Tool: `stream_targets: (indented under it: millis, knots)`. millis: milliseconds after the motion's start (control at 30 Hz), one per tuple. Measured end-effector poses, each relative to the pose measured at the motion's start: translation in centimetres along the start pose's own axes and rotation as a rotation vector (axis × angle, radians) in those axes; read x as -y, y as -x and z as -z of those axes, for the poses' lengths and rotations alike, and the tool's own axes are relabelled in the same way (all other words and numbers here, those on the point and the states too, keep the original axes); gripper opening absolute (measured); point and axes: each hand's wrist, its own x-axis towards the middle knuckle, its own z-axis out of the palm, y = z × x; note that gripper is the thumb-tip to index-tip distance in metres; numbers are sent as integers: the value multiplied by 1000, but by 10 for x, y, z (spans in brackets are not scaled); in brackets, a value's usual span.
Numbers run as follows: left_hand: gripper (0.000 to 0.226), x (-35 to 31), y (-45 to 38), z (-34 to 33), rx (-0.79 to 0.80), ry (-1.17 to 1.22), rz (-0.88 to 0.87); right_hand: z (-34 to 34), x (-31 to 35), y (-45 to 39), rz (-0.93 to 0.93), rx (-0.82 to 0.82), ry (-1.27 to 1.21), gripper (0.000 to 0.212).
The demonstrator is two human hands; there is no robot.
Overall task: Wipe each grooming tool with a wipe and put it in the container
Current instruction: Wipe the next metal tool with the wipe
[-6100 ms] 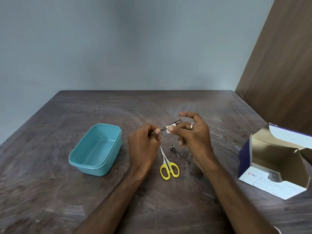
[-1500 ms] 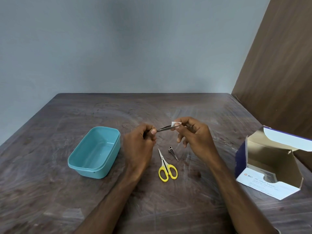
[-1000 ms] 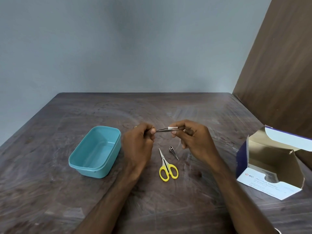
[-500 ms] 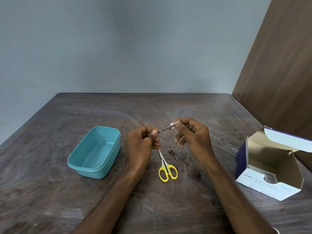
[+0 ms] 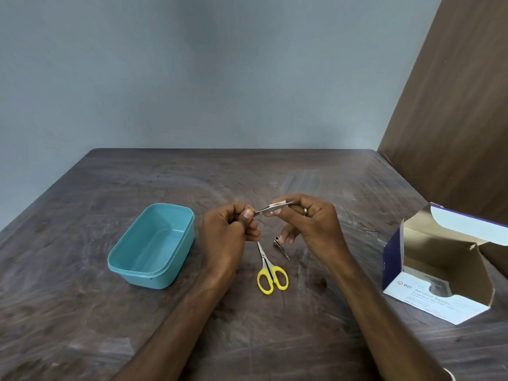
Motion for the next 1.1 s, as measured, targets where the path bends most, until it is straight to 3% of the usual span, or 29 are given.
stream_targets:
  millis: [500,1100]
  knots:
    - [24,2,2,-4,-58,-8,2,-9,-2,4,2,29,-24,12]
    - [13,2,6,-4,-40,14,-7,-8,-8,6,23,70,208,12]
